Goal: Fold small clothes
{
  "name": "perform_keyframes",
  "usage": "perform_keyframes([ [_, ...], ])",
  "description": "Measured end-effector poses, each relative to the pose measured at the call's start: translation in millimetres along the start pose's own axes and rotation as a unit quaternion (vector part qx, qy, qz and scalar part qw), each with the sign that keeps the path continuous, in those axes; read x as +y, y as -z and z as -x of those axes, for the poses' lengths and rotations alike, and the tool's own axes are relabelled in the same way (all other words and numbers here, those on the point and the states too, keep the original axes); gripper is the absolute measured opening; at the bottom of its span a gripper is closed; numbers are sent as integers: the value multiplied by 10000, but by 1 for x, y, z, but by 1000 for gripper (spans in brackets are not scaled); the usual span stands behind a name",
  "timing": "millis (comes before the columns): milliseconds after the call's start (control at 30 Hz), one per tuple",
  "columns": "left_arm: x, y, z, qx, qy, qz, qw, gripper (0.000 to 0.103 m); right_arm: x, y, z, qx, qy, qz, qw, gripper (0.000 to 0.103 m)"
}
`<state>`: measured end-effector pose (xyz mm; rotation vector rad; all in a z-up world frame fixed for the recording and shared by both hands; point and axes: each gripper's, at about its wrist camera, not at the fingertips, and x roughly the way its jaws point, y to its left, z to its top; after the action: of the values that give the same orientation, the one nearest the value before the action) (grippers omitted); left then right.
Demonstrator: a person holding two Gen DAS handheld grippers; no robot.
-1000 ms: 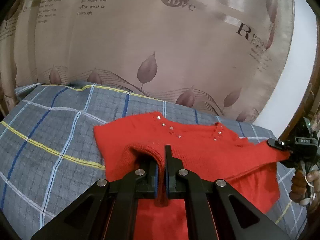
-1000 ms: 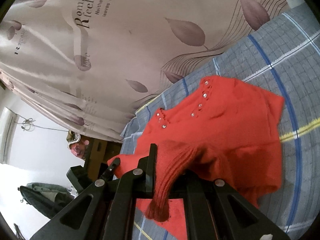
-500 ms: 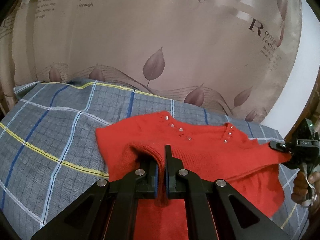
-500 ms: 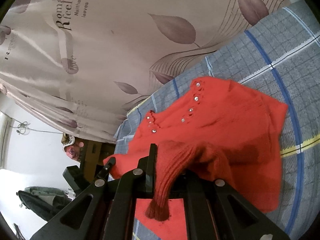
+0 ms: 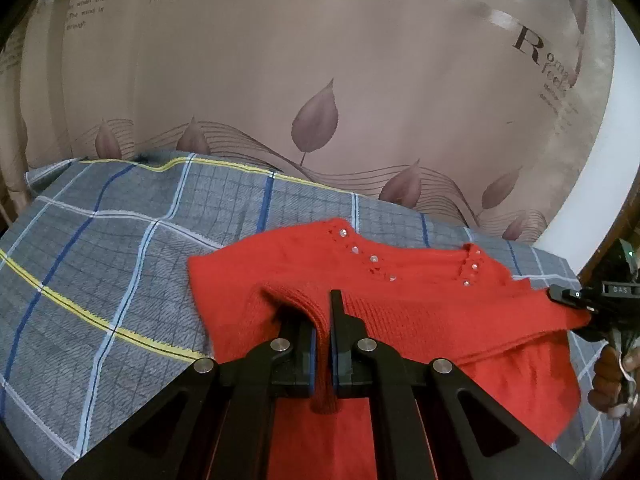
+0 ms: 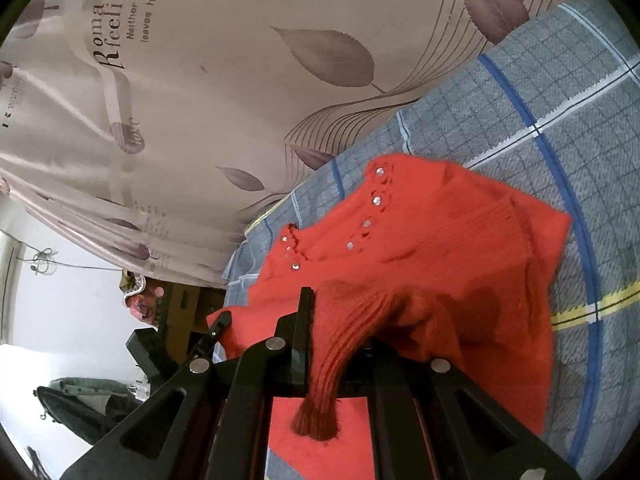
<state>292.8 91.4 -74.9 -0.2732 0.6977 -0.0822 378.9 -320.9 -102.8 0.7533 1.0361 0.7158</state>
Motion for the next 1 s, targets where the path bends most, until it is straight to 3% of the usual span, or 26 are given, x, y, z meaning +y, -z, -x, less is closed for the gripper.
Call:
perform_keyframes([
  [1000,12,-4,-29,288,-33,228,9993,5,-18,-10,-7,-7,49,-26,10000,6],
])
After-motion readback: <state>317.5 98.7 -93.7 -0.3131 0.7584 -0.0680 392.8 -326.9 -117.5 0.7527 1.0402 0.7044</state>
